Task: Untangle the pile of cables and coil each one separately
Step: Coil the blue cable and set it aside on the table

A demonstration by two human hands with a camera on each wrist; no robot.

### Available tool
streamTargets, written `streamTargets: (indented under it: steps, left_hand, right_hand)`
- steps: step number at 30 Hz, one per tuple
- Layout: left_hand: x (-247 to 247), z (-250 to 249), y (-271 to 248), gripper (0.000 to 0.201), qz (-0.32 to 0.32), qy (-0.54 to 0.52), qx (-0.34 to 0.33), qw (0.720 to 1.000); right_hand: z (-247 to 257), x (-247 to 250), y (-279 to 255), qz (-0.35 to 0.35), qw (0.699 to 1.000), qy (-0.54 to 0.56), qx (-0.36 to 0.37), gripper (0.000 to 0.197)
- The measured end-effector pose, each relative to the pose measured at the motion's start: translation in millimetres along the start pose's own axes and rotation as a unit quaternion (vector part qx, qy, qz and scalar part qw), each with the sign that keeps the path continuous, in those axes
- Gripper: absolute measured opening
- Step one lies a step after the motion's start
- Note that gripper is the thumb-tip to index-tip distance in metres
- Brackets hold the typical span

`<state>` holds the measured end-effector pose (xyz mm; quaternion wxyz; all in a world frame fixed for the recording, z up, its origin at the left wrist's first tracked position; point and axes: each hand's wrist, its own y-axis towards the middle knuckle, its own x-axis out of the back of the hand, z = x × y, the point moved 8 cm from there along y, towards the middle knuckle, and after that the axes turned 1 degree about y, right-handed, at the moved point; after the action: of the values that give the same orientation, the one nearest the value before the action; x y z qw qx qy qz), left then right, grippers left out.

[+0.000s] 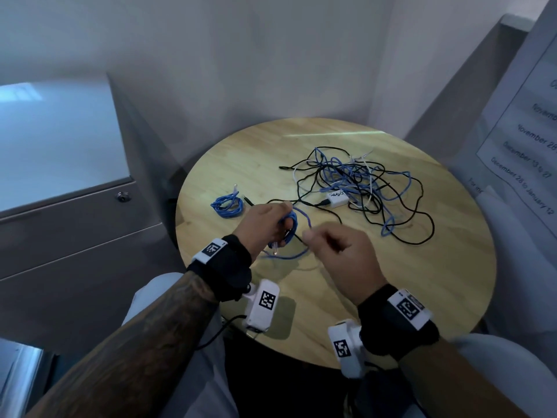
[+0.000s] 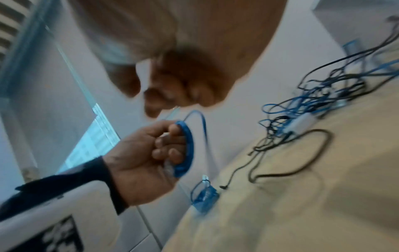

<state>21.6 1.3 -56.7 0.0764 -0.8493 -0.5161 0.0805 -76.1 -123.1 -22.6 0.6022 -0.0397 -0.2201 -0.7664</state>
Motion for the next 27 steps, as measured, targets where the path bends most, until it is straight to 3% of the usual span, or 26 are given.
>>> streamTargets:
  steps: [1,3,4,6,8,10,13,15,18,22,24,27]
  left_hand:
    - [-3.6,0.2,-1.2,0.044,0.012,0.008,-0.006,1.0]
    - [-9.2,0.8,-2.5,0.044,0.03,0.006,-0.009,0.999]
    - [-11.0,1.3,-2.8,0.045,0.037,0.0,-0.006,0.999]
    - [-14.5,2.8,-2.9,0.044,0.053,-0.011,0.002,0.999]
    - [-19.4,5.2,-3.5,0.044,0.078,-0.025,0.016,0.997]
    - [-24.7,8.7,-4.2,0.044,0.104,-0.075,0.043,0.991]
    - [-29.4,7.5,-1.9,0.04,0.127,-0.231,0.08,0.961]
    - [-27.2,1.8,1.6,0.035,0.137,-0.329,0.067,0.932]
    - [-12.3,2.1,10.1,0.031,0.101,-0.385,0.035,0.916]
    - [29.4,1.7,27.4,0.023,-0.034,-0.339,-0.039,0.94]
    - [48.4,-2.5,31.3,0.02,-0.093,-0.283,-0.072,0.952]
    - [45.3,-7.2,26.4,0.019,-0.101,-0.128,-0.1,0.982]
  right_hand:
    - [12.0,7.8,4.1,-0.059,0.995,-0.061,0.056,0.003]
    - [10.6,10.5,11.1,-0.08,0.977,-0.18,0.088,0.021]
    - [-3.7,8.1,15.4,-0.054,0.985,-0.155,0.042,0.02]
    - [-27.8,0.3,15.1,0.008,0.997,0.002,-0.07,0.012]
    - [-41.5,0.8,13.0,0.008,0.978,0.135,-0.159,0.019]
    - [-43.5,6.9,15.3,-0.003,0.966,0.182,-0.184,0.022]
    - [-42.3,5.0,19.6,0.022,0.987,0.074,-0.142,0.024]
    - [-48.8,-7.0,13.7,0.051,0.991,-0.019,-0.121,0.024]
    - [-63.6,-34.2,-1.0,0.128,0.975,-0.022,-0.178,0.025]
    - [-53.7,-52.9,-18.7,0.267,0.94,-0.158,-0.141,0.028]
    - [-44.0,-51.3,-23.5,0.271,0.939,-0.162,-0.134,0.028]
    - [-23.5,-29.5,-11.4,0.198,0.968,-0.026,-0.153,0.032]
